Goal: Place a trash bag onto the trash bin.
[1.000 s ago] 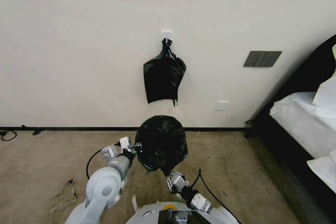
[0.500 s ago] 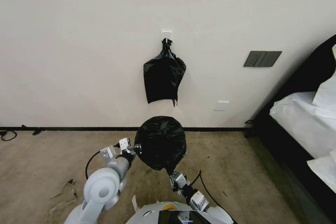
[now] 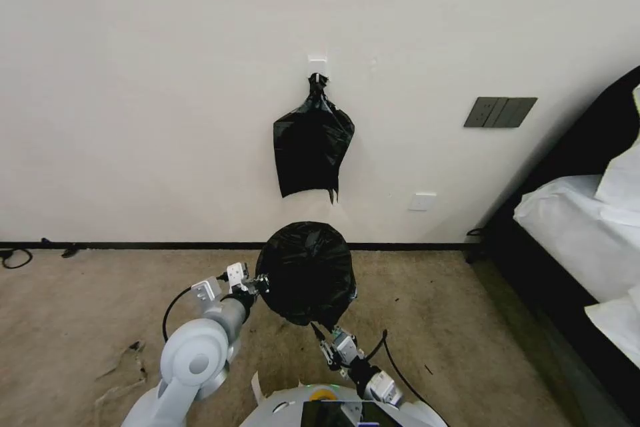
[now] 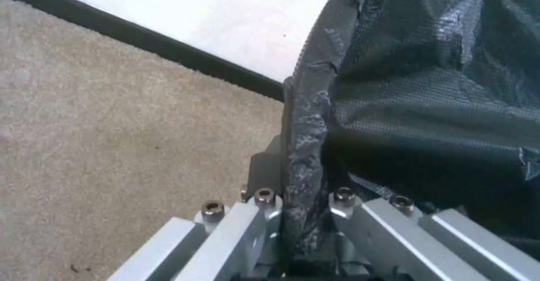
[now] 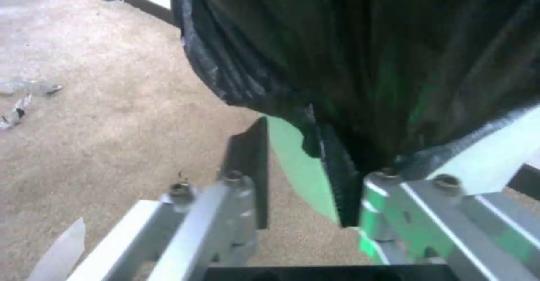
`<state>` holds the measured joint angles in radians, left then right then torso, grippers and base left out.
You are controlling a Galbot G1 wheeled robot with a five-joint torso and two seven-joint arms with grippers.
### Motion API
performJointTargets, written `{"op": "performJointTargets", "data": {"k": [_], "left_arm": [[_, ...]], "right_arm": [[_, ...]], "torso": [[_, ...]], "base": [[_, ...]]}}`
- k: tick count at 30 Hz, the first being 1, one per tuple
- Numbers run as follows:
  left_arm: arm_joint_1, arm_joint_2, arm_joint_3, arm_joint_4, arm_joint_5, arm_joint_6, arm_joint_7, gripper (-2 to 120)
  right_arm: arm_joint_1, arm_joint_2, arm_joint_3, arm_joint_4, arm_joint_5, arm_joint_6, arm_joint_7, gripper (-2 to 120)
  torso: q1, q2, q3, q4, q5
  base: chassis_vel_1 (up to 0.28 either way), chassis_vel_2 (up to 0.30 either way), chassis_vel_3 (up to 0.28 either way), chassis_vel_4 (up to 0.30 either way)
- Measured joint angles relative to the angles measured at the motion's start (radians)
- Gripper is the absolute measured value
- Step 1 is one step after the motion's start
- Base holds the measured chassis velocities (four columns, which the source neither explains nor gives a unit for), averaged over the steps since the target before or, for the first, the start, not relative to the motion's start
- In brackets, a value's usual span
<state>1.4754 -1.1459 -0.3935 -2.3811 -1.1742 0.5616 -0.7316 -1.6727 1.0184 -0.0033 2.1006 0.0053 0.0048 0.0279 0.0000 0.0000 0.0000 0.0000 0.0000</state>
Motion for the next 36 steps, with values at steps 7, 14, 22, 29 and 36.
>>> {"op": "performJointTargets", "data": {"k": [7, 14, 22, 29, 36], "left_arm": [[-0.027, 0.001, 0.0, 0.03, 0.001, -0.006, -0.003, 1], [-0.039, 0.007, -0.003, 0.056, 0.017, -0.018, 0.002, 1], [-0.036, -0.004, 0.043, 0.108, 0.198, -0.068, 0.077, 1], [-0.029, -0.01, 0.097, 0.139, 0.363, -0.106, 0.128, 1], [0.008, -0.012, 0.191, 0.14, 0.547, -0.135, 0.175, 1]], "right_arm": [[-0.044, -0.011, 0.003, -0.002, -0.017, 0.026, -0.001, 55], [-0.098, -0.033, 0.011, 0.048, 0.004, 0.048, -0.001, 78], [-0.247, -0.094, 0.069, 0.266, 0.098, -0.059, -0.002, 96], [-0.235, -0.103, 0.075, 0.402, 0.268, -0.213, 0.084, 73], [0.006, -0.1, 0.104, 0.408, 0.756, -0.477, 0.296, 43]], "torso": [[0.0, 0.0, 0.0, 0.0, 0.0001], [0.0, 0.0, 0.0, -0.0001, 0.0003], [0.0, 0.0, 0.0, -0.0002, 0.0001], [0.0, 0.0, 0.0, 0.0, -0.0001], [0.0, 0.0, 0.0, 0.0001, 0.0003]], "base": [[0.0, 0.0, 0.0, 0.0], [0.0, 0.0, 0.0, 0.0], [0.0, 0.0, 0.0, 0.0], [0.0, 0.0, 0.0, 0.0], [0.0, 0.0, 0.0, 0.0]]}}
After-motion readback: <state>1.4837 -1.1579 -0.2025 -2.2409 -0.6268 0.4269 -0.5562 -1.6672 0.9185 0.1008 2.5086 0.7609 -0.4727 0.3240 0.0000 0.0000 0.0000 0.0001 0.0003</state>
